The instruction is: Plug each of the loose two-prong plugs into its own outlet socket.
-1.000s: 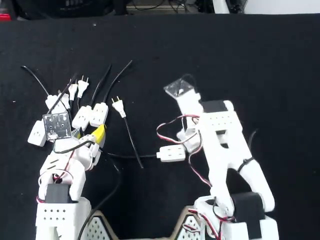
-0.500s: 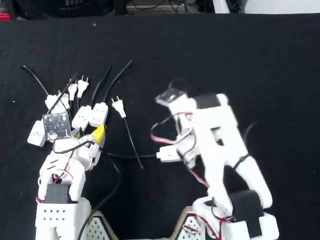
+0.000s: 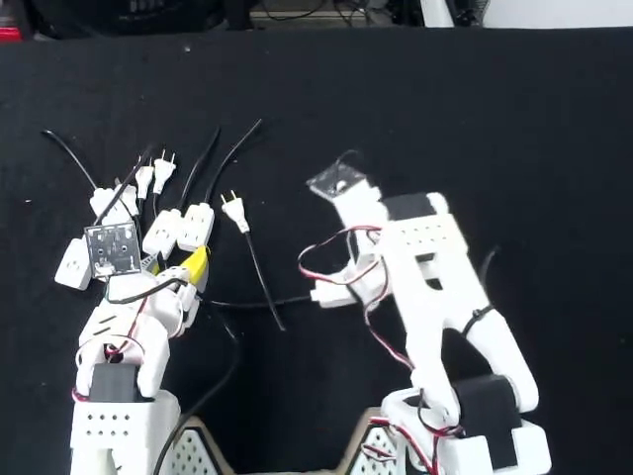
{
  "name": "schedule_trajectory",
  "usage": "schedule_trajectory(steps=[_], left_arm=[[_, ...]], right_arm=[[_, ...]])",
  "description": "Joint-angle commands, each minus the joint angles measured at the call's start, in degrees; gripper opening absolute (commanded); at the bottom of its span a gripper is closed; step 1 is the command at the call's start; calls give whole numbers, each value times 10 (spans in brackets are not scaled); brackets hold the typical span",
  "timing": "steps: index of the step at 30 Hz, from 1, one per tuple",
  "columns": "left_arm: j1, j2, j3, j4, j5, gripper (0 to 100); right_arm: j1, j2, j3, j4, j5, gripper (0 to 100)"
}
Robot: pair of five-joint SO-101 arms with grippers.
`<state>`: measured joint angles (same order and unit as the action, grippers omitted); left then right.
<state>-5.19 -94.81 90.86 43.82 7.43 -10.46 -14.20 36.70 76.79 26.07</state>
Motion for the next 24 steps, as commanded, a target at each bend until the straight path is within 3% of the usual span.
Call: schedule_trajectory(steps=[1, 4, 10, 20, 24], left_arm=[[-7, -4, -4, -10, 5, 245], [-7, -4, -4, -9, 5, 245], [-7, -4, -4, -9, 5, 245], [-7, -4, -4, -9, 5, 245], [-7, -4, -4, -9, 5, 245]], right_arm=[[25, 0, -35, -29, -1, 10], [25, -1, -44, -18, -1, 10], [31, 0, -152, 112, -1, 10], [16, 152, -232, 120, -110, 10], [0, 185, -275, 147, -120, 10]])
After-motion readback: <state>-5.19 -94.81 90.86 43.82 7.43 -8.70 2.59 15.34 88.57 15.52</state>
